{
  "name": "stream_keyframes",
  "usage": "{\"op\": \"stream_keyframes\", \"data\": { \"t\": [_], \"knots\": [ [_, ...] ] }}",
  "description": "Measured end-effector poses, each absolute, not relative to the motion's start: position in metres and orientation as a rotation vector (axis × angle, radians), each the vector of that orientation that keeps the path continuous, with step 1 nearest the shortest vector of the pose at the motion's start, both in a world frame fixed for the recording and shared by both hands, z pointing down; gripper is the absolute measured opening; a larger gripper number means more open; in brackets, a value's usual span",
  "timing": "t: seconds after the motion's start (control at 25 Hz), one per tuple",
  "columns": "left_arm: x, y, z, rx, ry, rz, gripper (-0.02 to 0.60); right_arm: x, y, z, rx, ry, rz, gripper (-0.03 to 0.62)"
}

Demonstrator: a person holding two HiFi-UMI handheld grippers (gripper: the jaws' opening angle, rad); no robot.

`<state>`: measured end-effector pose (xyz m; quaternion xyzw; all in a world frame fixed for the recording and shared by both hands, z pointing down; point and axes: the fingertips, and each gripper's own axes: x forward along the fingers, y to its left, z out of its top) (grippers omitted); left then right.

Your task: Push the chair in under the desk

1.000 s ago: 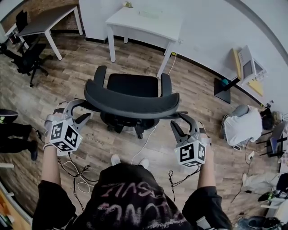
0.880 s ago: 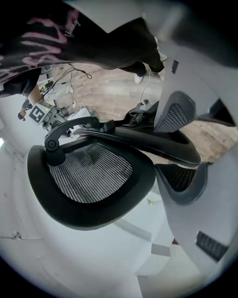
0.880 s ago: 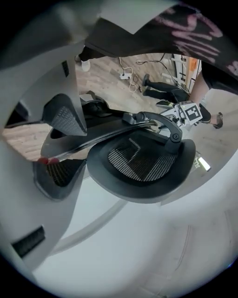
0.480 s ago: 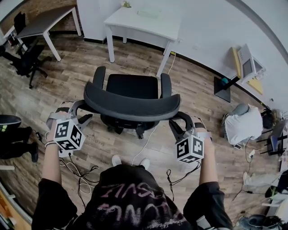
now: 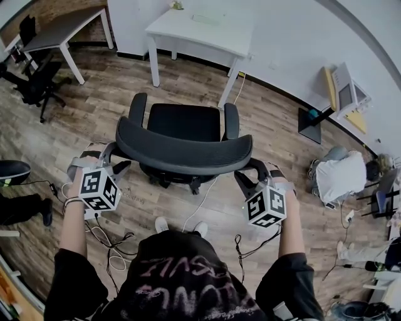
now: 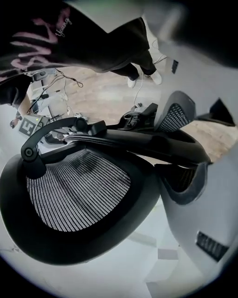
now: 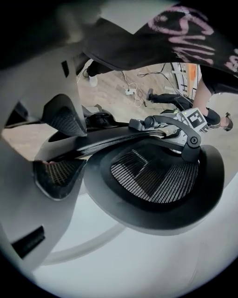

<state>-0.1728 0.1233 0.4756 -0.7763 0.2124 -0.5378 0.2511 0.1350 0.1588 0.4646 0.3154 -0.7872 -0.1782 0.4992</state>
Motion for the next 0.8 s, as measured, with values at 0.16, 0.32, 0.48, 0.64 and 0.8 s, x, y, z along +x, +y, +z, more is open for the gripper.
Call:
{"op": "stream_keyframes", "data": {
  "t": [0.16, 0.32, 0.48, 0.64, 0.8],
  "knots": [
    [-0.169, 0.12, 0.479, -2.104, 0.588, -1.454, 0.2, 0.134, 0.158, 0.467, 0.748, -1.905, -0.418, 0.163],
    [-0.17, 0.119, 0.48, -2.106, 0.606, -1.445, 0.196, 0.134, 0.157, 0.468, 0.766, -1.907, -0.428, 0.168],
    [-0.17, 0.118, 0.481, -2.113, 0.615, -1.446, 0.196, 0.133, 0.156, 0.468, 0.794, -1.918, -0.43, 0.175],
    [-0.171, 0.118, 0.484, -2.12, 0.626, -1.445, 0.196, 0.133, 0.155, 0.472, 0.815, -1.924, -0.433, 0.179],
    [-0.17, 0.106, 0.486, -2.112, 0.659, -1.417, 0.199, 0.133, 0.145, 0.473, 0.841, -1.929, -0.413, 0.181]
  ]
}}
